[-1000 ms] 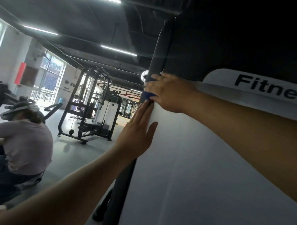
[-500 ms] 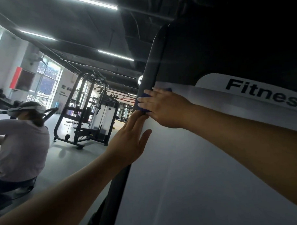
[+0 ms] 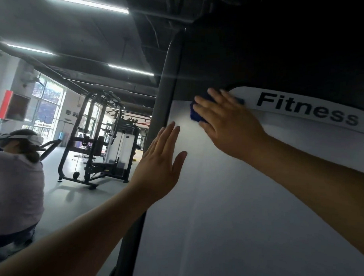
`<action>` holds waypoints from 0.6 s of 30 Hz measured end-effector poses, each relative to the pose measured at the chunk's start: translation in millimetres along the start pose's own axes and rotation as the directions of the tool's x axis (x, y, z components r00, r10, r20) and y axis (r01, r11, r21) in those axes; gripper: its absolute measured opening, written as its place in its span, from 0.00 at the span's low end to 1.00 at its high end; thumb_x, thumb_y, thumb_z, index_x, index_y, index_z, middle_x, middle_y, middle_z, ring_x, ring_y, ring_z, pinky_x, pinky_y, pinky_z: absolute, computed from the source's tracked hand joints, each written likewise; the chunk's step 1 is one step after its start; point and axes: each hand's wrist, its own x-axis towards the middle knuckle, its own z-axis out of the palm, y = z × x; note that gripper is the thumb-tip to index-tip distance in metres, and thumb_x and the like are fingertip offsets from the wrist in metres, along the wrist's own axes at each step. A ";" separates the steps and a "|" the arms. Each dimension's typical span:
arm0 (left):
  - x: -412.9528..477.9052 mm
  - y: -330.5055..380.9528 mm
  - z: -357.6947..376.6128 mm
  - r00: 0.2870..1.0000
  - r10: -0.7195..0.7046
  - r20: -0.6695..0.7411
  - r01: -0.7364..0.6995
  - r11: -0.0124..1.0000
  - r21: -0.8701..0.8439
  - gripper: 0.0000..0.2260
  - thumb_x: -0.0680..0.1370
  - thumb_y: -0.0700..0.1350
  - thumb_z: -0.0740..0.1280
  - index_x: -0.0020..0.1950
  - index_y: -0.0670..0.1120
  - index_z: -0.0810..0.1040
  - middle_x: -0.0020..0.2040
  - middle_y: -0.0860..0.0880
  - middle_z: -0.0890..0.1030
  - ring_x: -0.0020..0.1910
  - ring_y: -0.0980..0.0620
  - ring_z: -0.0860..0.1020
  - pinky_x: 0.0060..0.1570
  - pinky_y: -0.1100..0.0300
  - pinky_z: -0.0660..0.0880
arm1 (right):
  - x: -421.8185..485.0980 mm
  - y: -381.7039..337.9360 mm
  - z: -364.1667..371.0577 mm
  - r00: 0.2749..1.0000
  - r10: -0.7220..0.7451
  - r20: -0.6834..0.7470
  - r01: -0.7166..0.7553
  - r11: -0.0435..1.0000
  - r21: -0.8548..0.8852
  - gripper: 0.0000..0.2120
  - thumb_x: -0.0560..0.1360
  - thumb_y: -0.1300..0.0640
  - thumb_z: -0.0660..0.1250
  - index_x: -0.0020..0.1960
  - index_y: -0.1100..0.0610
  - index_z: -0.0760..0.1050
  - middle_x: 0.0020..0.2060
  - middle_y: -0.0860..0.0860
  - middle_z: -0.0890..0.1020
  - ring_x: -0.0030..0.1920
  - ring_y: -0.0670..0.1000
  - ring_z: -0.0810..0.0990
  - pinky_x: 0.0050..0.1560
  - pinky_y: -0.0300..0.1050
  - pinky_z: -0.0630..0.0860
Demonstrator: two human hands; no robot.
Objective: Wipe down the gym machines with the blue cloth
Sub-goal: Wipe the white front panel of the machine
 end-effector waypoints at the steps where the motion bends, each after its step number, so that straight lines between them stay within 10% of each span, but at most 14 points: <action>1: 3.0 5.3 1.6 1.000 0.008 0.001 -0.008 1.000 -0.001 0.32 0.90 0.61 0.54 0.90 0.56 0.45 0.90 0.59 0.44 0.88 0.56 0.42 0.85 0.50 0.50 | -9.1 -6.9 4.5 0.997 -0.076 0.029 0.077 0.997 -0.008 0.27 0.90 0.46 0.55 0.85 0.55 0.63 0.84 0.53 0.66 0.86 0.59 0.60 0.86 0.57 0.53; 4: 9.9 15.2 5.3 0.999 0.037 -0.026 -0.037 0.999 0.003 0.31 0.90 0.59 0.56 0.90 0.53 0.48 0.90 0.55 0.47 0.89 0.55 0.44 0.85 0.52 0.48 | -23.4 1.0 -1.0 0.979 -0.186 0.084 0.186 0.982 0.017 0.29 0.89 0.43 0.54 0.86 0.54 0.62 0.84 0.53 0.67 0.85 0.56 0.62 0.86 0.55 0.55; 8: 20.5 28.3 5.3 0.997 0.064 -0.036 -0.063 0.997 0.044 0.31 0.91 0.58 0.54 0.90 0.52 0.46 0.90 0.54 0.46 0.88 0.56 0.43 0.87 0.52 0.47 | -28.6 15.1 -11.0 0.992 0.117 -0.044 -0.116 0.992 0.043 0.26 0.90 0.46 0.56 0.85 0.54 0.63 0.84 0.52 0.66 0.86 0.58 0.59 0.86 0.57 0.53; 12: 28.6 36.3 5.9 0.997 0.081 -0.009 -0.080 0.995 0.062 0.31 0.90 0.57 0.54 0.90 0.53 0.46 0.90 0.55 0.43 0.88 0.56 0.40 0.87 0.50 0.47 | -53.4 -3.9 1.0 0.984 -0.177 0.039 0.176 0.984 0.020 0.28 0.90 0.45 0.56 0.87 0.54 0.60 0.85 0.53 0.64 0.86 0.57 0.59 0.86 0.58 0.57; 18: 26.0 36.3 6.9 0.993 0.116 0.017 -0.117 0.985 0.129 0.31 0.90 0.59 0.53 0.90 0.55 0.45 0.90 0.55 0.39 0.88 0.53 0.37 0.86 0.48 0.46 | -69.3 24.7 -8.6 0.984 0.163 -0.076 -0.155 0.983 0.095 0.26 0.90 0.47 0.55 0.86 0.54 0.60 0.85 0.53 0.64 0.87 0.57 0.56 0.87 0.57 0.51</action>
